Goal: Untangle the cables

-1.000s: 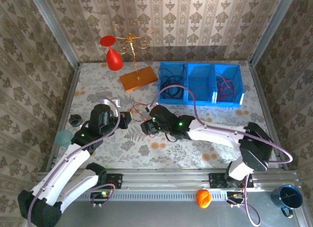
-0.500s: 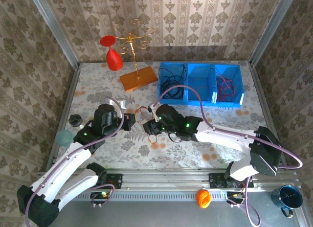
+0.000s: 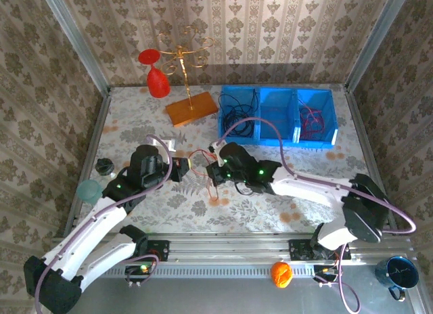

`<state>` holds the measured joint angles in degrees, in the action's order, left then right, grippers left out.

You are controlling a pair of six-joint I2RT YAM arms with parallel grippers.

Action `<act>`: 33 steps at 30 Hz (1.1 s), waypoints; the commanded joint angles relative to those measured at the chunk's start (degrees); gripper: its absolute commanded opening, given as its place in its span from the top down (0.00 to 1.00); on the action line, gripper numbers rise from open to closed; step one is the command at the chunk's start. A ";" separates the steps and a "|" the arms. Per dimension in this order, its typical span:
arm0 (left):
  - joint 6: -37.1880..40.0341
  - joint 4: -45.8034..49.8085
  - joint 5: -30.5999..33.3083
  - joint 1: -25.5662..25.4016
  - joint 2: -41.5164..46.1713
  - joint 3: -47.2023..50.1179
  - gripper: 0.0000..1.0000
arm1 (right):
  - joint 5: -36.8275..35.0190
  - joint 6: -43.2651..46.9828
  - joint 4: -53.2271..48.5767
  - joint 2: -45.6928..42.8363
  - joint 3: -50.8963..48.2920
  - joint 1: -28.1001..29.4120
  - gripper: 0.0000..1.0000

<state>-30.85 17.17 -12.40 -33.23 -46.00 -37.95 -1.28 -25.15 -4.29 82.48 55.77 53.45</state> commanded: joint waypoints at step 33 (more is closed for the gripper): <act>-9.22 -7.49 -1.36 15.06 1.38 16.24 1.00 | -11.75 2.18 -16.04 -34.27 -0.98 -17.61 1.00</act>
<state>-39.31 3.97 -18.33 -20.56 -45.06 -23.75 -7.20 -21.67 -20.99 51.92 54.26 38.02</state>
